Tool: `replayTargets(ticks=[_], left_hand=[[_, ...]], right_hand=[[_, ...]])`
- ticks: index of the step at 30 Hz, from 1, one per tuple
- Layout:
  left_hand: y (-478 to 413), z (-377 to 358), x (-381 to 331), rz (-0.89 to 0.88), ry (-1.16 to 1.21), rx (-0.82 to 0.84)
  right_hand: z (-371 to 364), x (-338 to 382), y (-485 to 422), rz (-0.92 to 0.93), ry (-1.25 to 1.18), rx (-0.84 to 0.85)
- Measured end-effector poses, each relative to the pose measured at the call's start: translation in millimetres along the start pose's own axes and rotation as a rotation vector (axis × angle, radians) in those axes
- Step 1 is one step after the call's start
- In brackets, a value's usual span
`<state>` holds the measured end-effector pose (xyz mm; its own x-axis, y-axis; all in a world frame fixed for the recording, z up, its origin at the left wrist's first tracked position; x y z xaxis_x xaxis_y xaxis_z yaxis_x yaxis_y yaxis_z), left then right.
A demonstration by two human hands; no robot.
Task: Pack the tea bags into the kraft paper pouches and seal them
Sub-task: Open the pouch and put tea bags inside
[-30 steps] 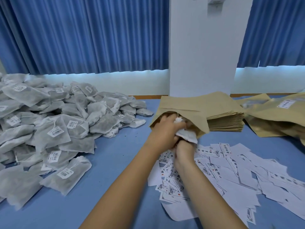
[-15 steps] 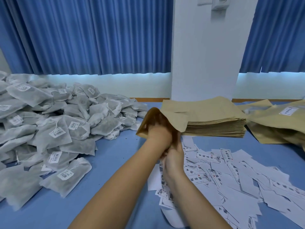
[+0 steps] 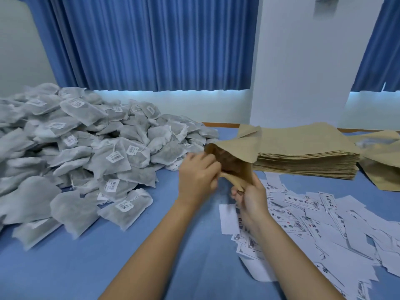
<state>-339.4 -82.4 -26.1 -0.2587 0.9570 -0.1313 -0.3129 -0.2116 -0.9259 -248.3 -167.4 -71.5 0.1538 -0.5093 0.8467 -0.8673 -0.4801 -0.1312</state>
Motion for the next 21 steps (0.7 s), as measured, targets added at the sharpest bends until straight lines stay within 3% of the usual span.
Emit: replayTargets(ticks=[2,4,6,8,13,17,21], left_hand=[[18,0,31,0.37,-0.241,0.024],[38,4,66,0.844,-0.649,0.379],[60,2,94,1.069,-0.752,0.718],[73,2,113,1.03,-0.725,0.77],[69,2,126,1.018,-0.665,0.632],[64,-1,144,1.047,-0.704,0.727],[66,-13,119,0.784,-0.654,0.757]], right_hand=[[0,0,0,-0.005,-0.035,-0.012],[0,1,0,-0.02,-0.069,-0.009],[0,4,1,-0.02,-0.086,-0.009],[1,5,1,-0.029,-0.11,-0.022],[4,6,-1,-0.05,-0.174,-0.049],[6,7,-4,-0.081,-0.233,-0.076],[4,7,-7,-0.091,-0.265,-0.101]])
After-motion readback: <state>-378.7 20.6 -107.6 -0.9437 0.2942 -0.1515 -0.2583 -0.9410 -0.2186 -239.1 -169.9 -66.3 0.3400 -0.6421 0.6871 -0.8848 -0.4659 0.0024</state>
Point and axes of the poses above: each hand's wrist, its own y-axis away from the middle knuckle, its own z-axis out of the back of the hand, x = y × z, the point moved 1 cm from there along -y, towards the middle knuckle, and after that the axes turned 10 degrees about z, right-handed, at the moved point
